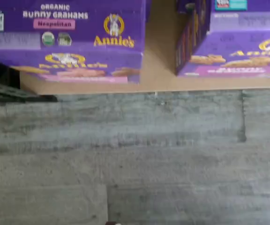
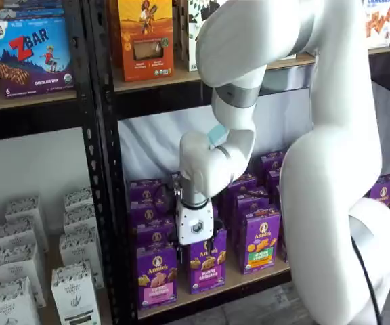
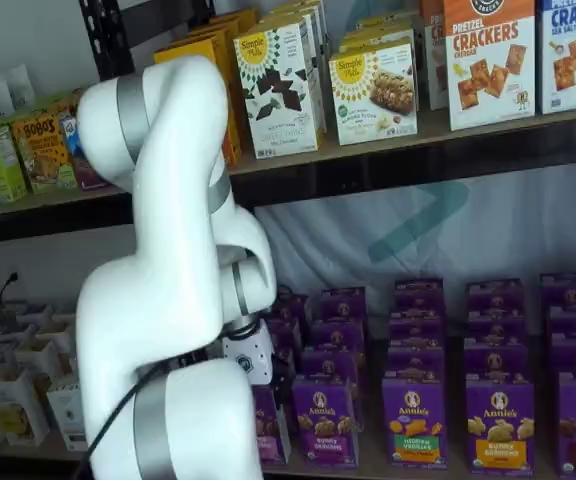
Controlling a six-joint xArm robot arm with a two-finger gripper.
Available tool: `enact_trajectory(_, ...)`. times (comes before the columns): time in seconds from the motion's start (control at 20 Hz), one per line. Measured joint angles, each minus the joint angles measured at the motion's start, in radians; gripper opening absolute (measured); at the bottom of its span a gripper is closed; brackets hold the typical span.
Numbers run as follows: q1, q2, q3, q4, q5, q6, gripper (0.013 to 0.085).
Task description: Pick up the purple box with a pink patch in the middle, on the bottom shelf, the first box from the left
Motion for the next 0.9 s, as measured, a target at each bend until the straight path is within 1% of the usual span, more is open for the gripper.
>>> enact_trajectory(0.1, -0.002, 0.03, -0.03, 0.006, -0.006, -0.007, 0.085)
enact_trajectory(0.25, -0.003, 0.082, -0.085, -0.01, -0.009, 0.006, 0.085)
enact_trajectory(0.7, -0.007, 0.193, -0.211, -0.019, -0.019, 0.01, 0.085)
enact_trajectory(0.9, -0.007, 0.229, -0.263, -0.003, -0.014, -0.004, 0.085)
